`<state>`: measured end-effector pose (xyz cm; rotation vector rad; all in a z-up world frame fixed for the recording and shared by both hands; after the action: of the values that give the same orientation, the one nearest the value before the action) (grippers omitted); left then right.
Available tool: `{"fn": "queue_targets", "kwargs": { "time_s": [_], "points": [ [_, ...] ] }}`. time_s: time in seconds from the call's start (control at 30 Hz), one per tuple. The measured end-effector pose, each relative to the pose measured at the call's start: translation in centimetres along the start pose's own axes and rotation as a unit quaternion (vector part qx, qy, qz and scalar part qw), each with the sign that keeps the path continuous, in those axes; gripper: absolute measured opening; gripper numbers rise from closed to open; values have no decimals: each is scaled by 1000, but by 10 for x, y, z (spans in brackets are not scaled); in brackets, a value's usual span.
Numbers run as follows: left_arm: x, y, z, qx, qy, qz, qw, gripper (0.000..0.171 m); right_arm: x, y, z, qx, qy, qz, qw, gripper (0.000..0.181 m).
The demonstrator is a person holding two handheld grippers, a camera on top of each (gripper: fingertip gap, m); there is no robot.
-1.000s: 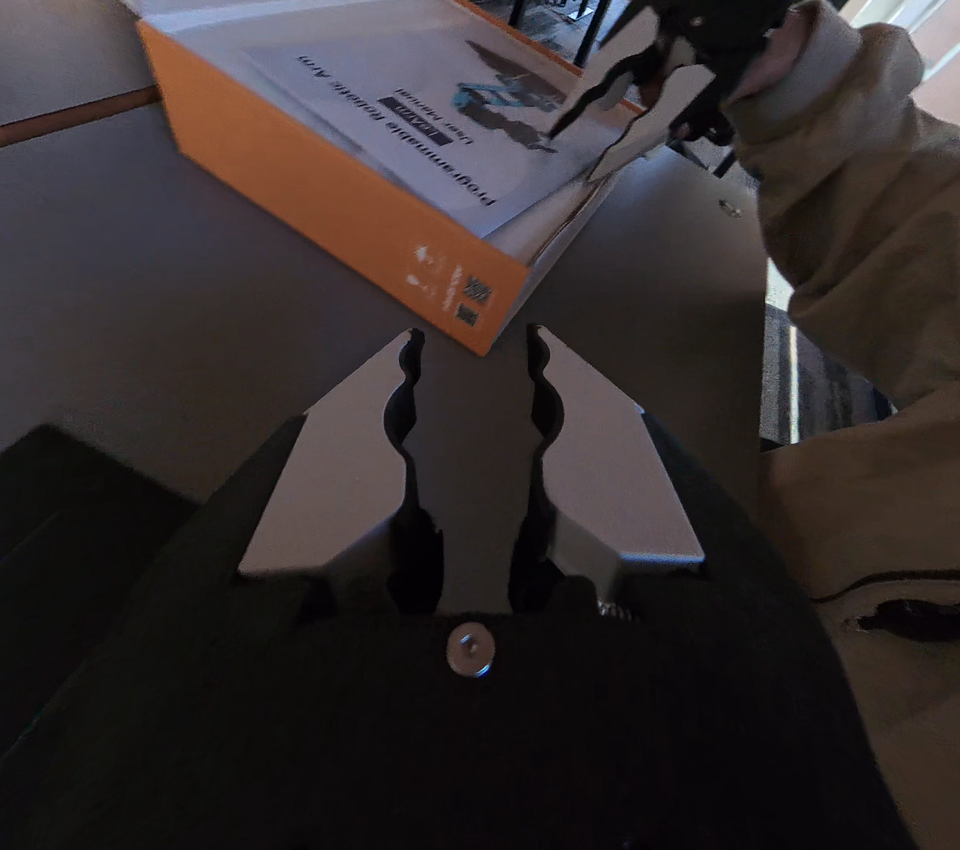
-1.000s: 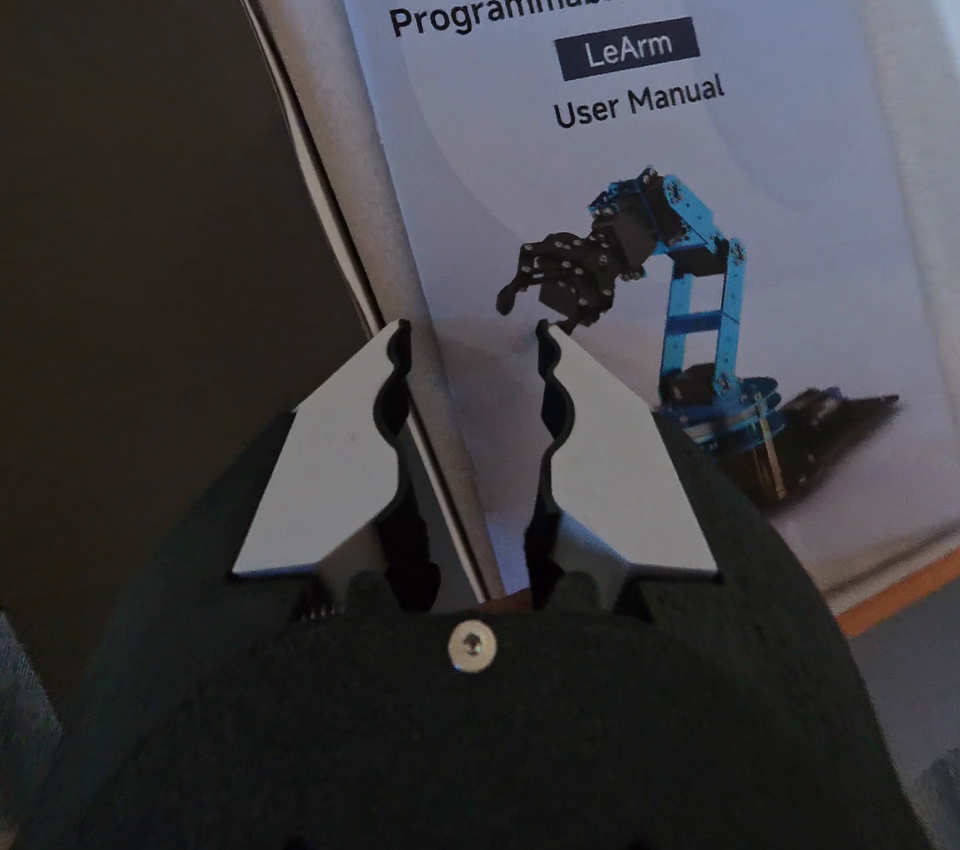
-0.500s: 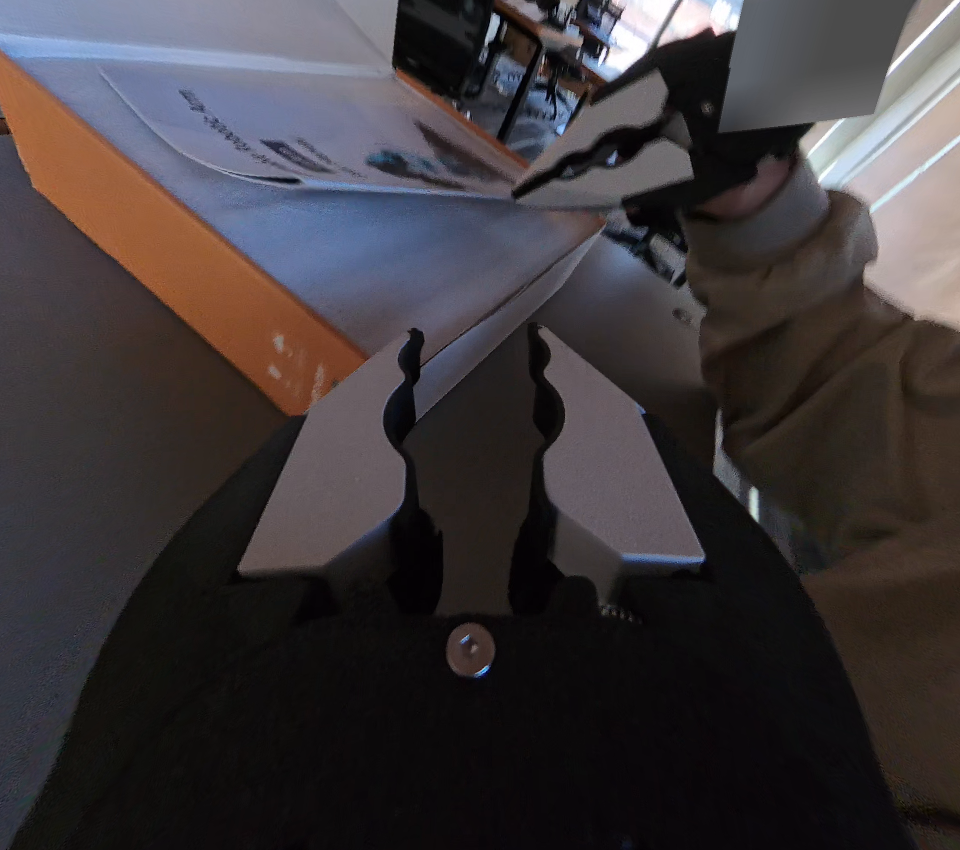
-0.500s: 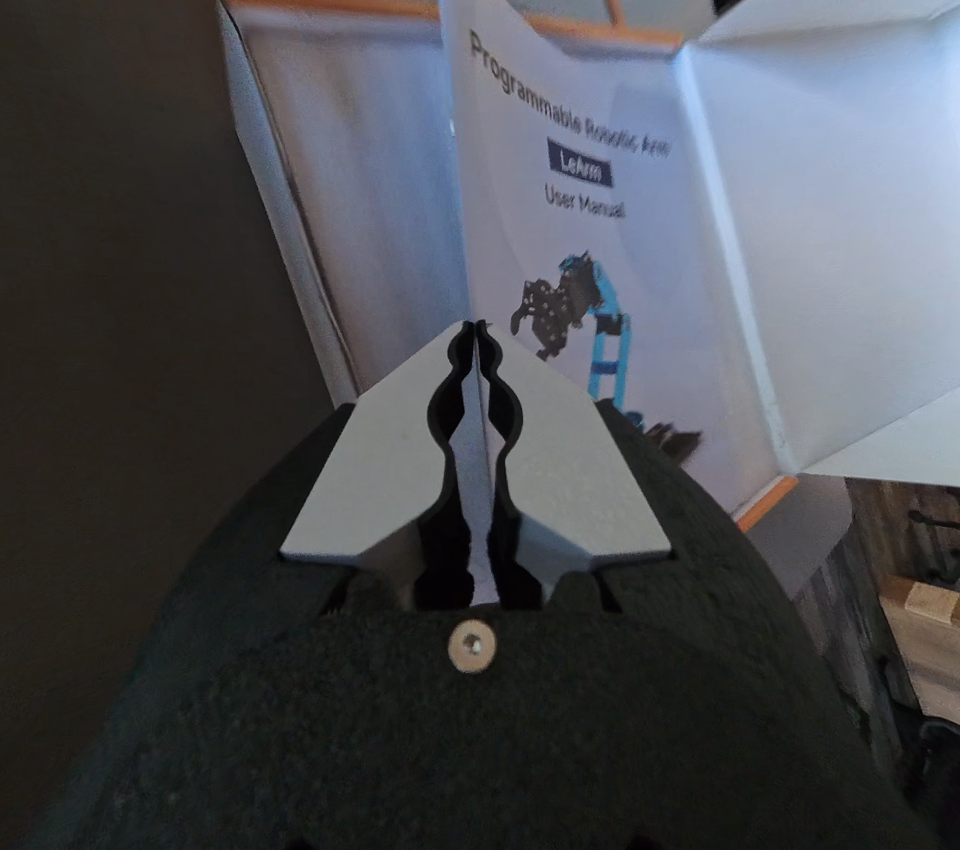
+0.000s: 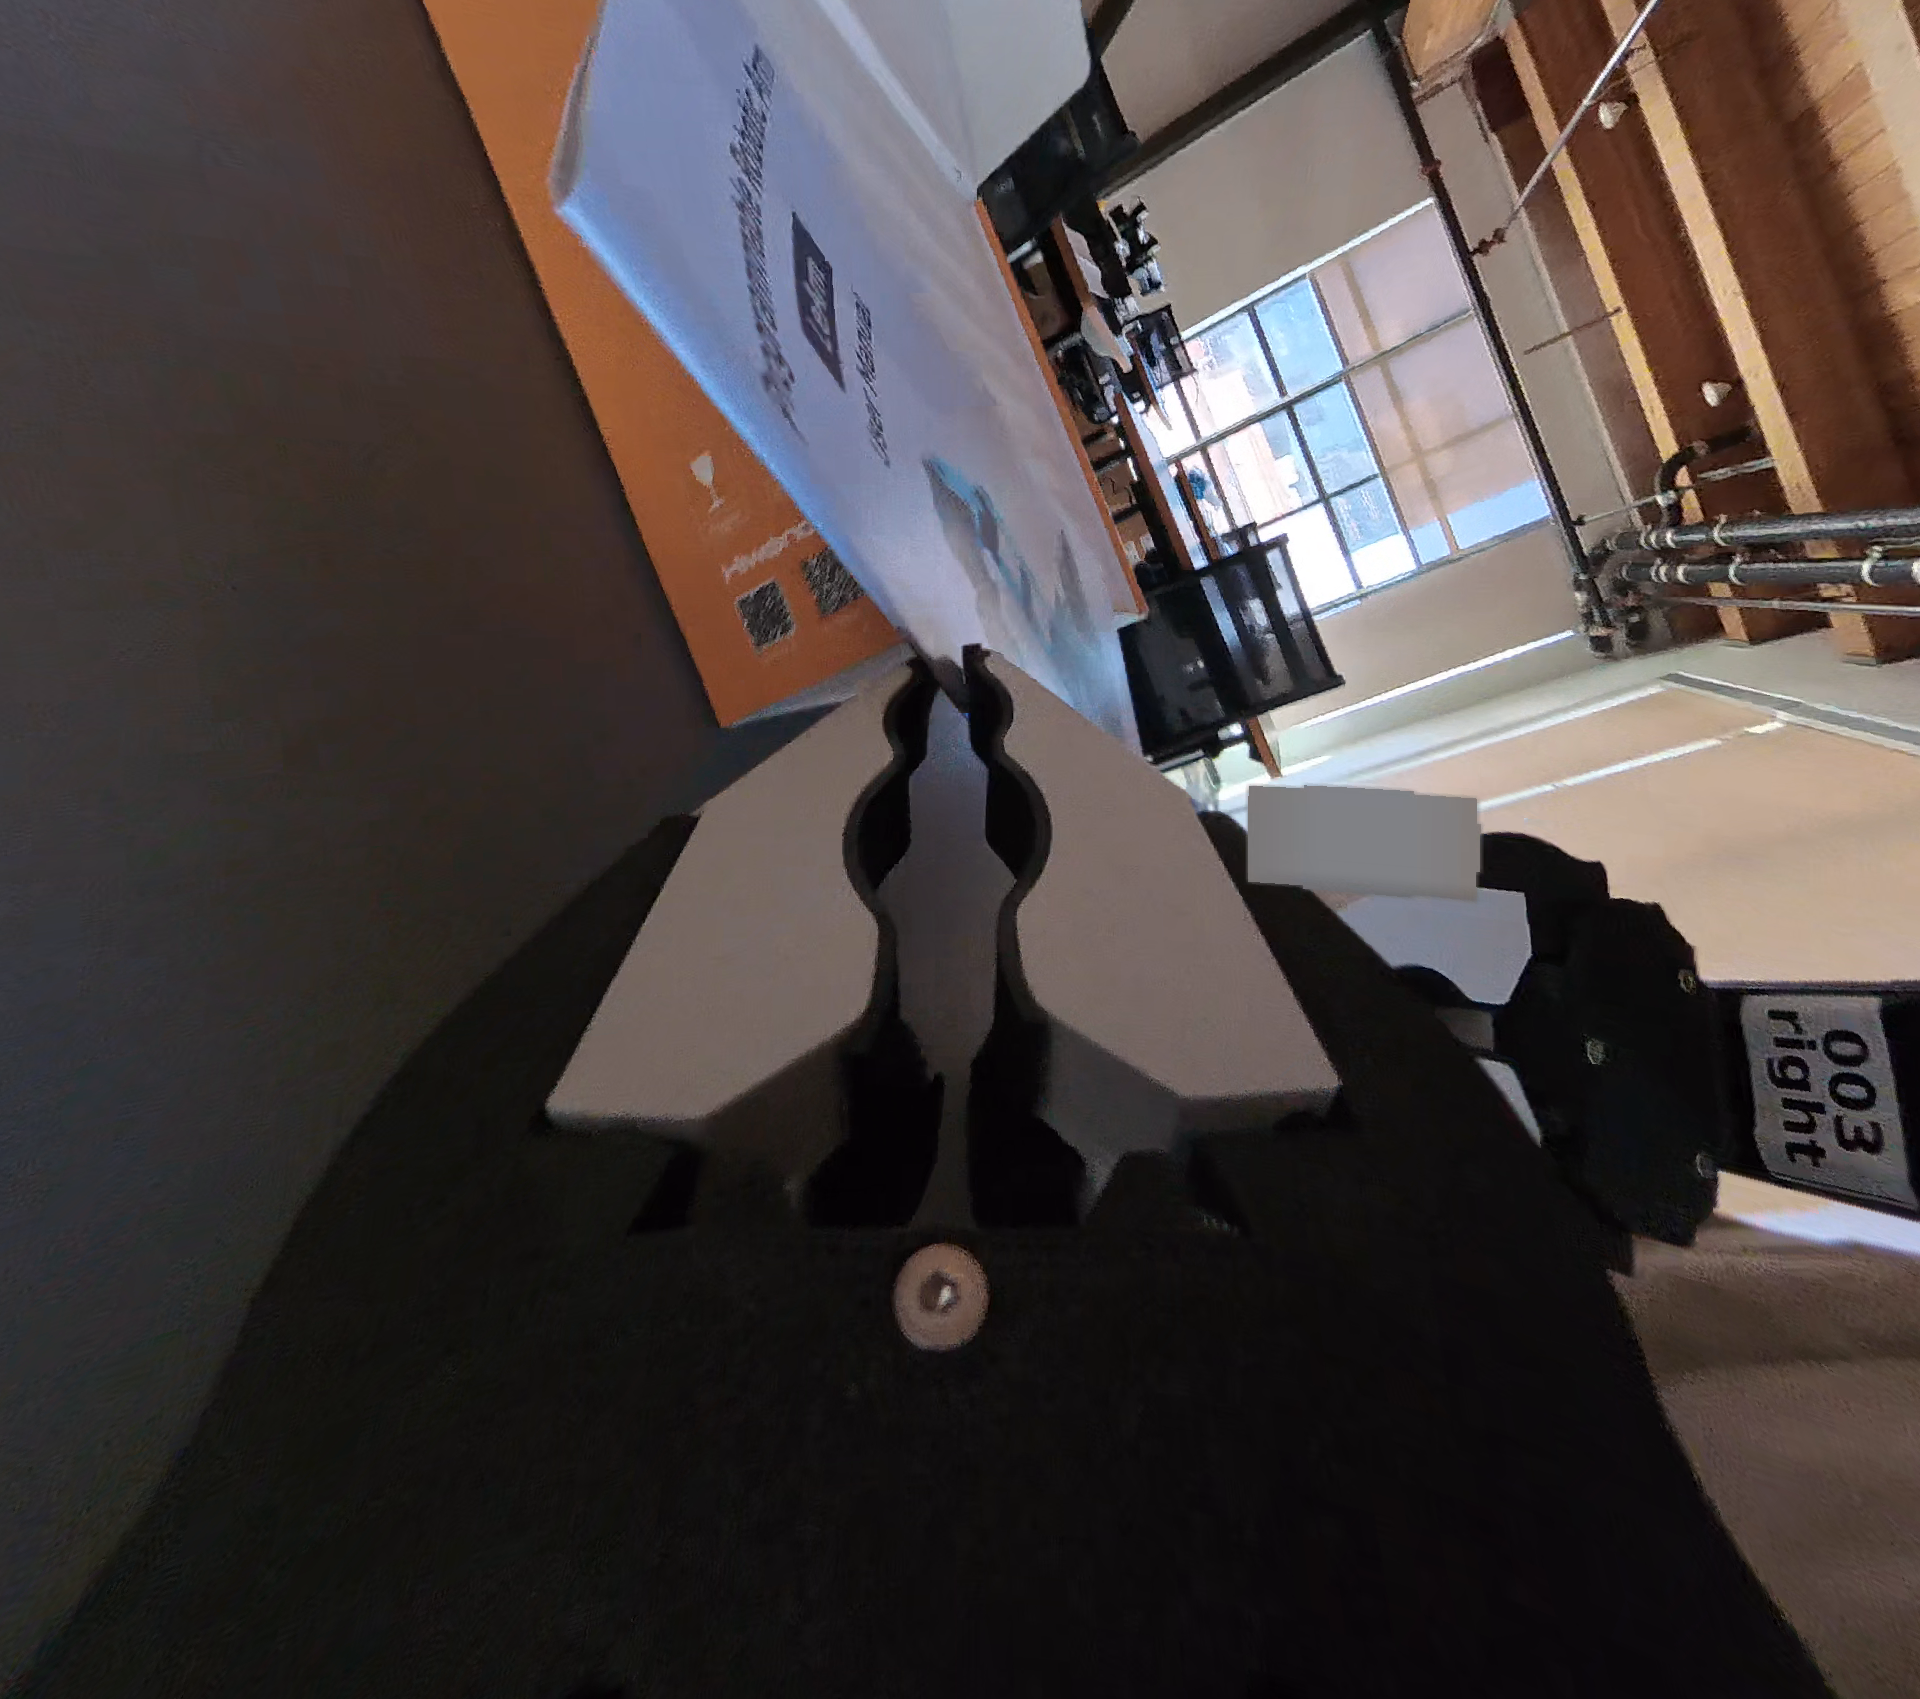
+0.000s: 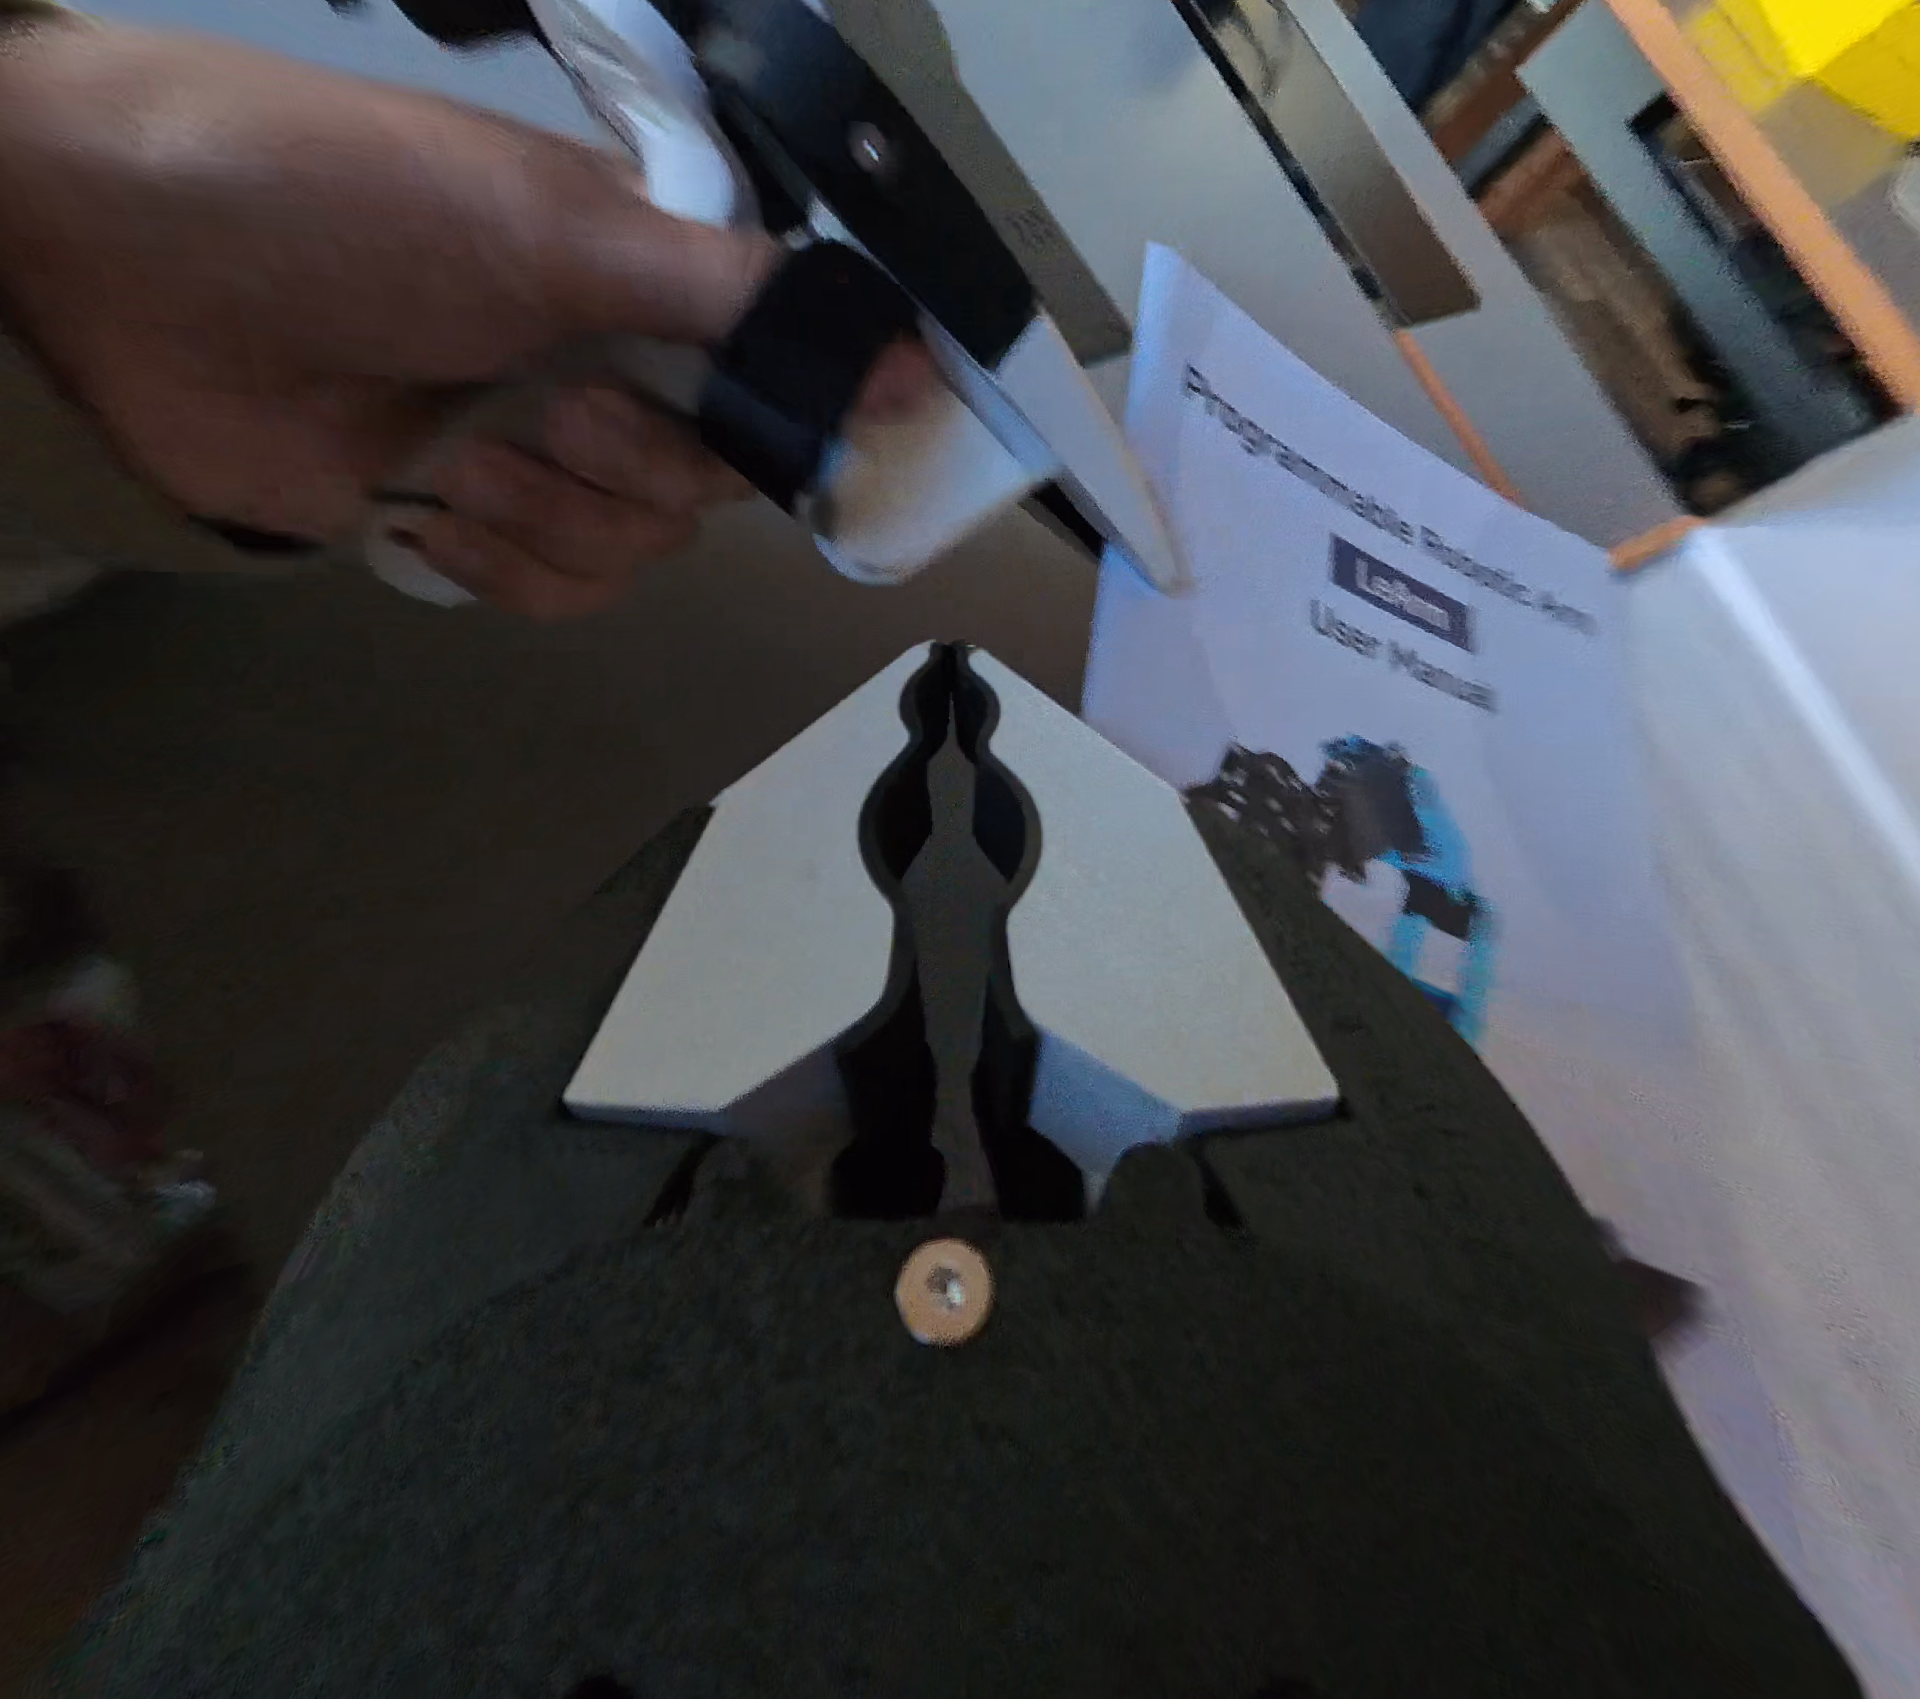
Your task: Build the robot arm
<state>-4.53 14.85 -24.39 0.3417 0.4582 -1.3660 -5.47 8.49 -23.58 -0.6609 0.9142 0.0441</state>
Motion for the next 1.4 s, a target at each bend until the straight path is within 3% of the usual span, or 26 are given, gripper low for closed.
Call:
{"fn": "queue_targets", "kwargs": {
  "time_s": [0.1, 0.2, 0.3, 0.4, 0.57, 0.63, 0.7, 0.83, 0.93, 1.0, 1.07, 1.17, 1.27, 1.4],
  "points": [
    [3, -26, -4, 8, -2, -22, 1000, 2, -15, -2, -21, -14, 17, 30, 999, 9],
    [-3, -73, -11, 2, 22, -52, 998, 0, -21, -22, -7, -11, 39, 62, 997, 14],
    [-6, -127, -18, 0, 21, -99, 995, 0, -4, -30, 17, -39, 97, 52, 993, 33],
    [-11, -165, -36, -36, 33, -152, 987, 1, 12, -27, 13, -104, 161, 51, 980, 40],
    [-9, -206, -61, -83, 89, -282, 952, 2, 56, -20, 60, 22, 184, 42, 982, 48],
    [-12, -216, -73, -95, 92, -318, 939, 4, 73, -27, 79, 43, 210, 27, 976, 51],
    [-12, -229, -94, -140, 116, -367, 912, 6, 87, -30, 78, 39, 218, 2, 975, 51],
    [-37, -240, -120, -196, 144, -361, 900, 9, 89, -29, 53, 29, 225, 2, 974, 52],
    [-56, -249, -133, -257, 181, -336, 888, 17, 89, -41, 62, 35, 268, 28, 962, 51],
    [-78, -256, -134, -318, 219, -305, 871, 46, 99, -54, 85, 62, 278, 28, 958, 52],
    [-104, -253, -118, -359, 284, -267, 848, 55, 115, -68, 113, 84, 263, 4, 961, 57],
    [-120, -206, -69, -322, 390, -235, 830, 56, 122, -79, 157, 71, 206, -16, 976, 47],
    [-101, -143, -29, -247, 431, -268, 825, 55, 137, -57, 179, -30, 142, -77, 986, 54],
    [-69, -77, -5, -188, 446, -319, 815, 55, 143, -29, 183, -144, 74, -120, 979, 56]
  ]
}}
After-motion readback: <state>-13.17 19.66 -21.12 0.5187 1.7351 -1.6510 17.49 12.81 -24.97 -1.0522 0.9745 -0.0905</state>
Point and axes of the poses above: each gripper's, where its closed fingertips meet, y out along the fingers, x out of its underside, z = x × y across the jaws, the point moved 1 cm from there along -y, back along the fingers, and after that the axes turned 7 degrees about x, right-handed, at the moved point
